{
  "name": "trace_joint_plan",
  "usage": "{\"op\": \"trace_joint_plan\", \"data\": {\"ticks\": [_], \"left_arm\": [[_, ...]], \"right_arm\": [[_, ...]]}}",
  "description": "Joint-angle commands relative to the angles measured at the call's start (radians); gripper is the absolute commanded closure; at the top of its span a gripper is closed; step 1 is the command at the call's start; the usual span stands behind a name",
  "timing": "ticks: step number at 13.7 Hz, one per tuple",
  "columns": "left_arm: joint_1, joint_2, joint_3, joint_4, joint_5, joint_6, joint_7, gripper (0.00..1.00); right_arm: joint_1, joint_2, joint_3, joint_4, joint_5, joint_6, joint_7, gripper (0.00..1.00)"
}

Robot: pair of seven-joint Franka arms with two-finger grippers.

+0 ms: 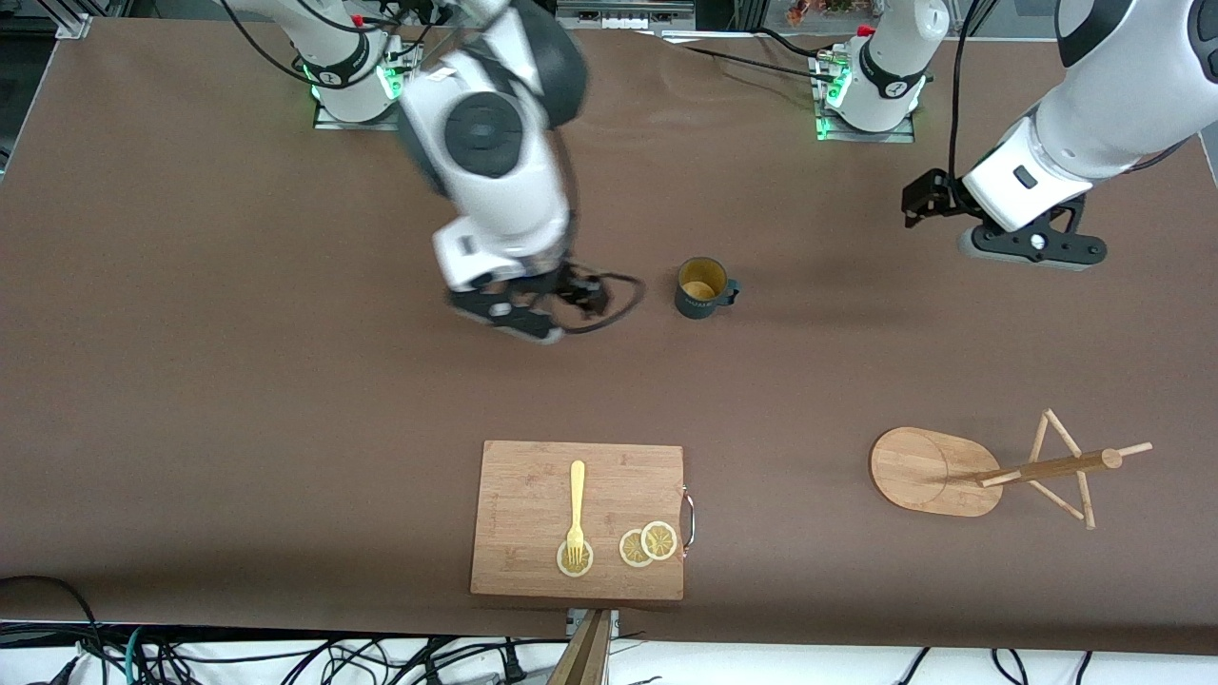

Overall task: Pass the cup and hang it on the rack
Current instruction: 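Grasp the mug handle with the left gripper while the right gripper releases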

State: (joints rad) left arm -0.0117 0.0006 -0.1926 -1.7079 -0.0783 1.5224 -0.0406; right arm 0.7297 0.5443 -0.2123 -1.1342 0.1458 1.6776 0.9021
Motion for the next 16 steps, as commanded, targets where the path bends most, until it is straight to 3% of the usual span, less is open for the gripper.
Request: {"op": "trace_joint_plan", "data": {"ticks": [1,5,8,11,13,16], "left_arm": [[0.01,0.03,0.001,0.03,-0.05,-0.057,0.16,0.0],[0.012,0.08,0.001,-0.004,-0.106,-0.071,0.453,0.0],[0.071,0.128,0.002,-0.096,-0.253,-0.036,0.667,0.0],[0.088,0.27,0.002,-0.088,-0.398,0.007,0.849,0.0],[0.079,0.332,0.002,-0.094,-0.406,0.103,1.011,0.0],[0.087,0.39,0.001,-0.155,-0.515,0.215,1.314,0.0]], "right_arm": [[-0.048,-0.114,-0.07,-0.061,0.011,-0.099,-0.205,0.0],[-0.082,-0.3,-0.229,-0.267,0.074,-0.093,-0.48,0.0],[-0.081,-0.406,-0.295,-0.373,0.055,-0.104,-0.586,0.0],[-0.082,-0.452,-0.321,-0.42,-0.012,-0.102,-0.701,0.0],[-0.145,-0.452,-0.277,-0.429,-0.025,-0.104,-0.718,0.0],[-0.414,-0.468,-0.009,-0.432,-0.081,-0.102,-0.761,0.0]]}}
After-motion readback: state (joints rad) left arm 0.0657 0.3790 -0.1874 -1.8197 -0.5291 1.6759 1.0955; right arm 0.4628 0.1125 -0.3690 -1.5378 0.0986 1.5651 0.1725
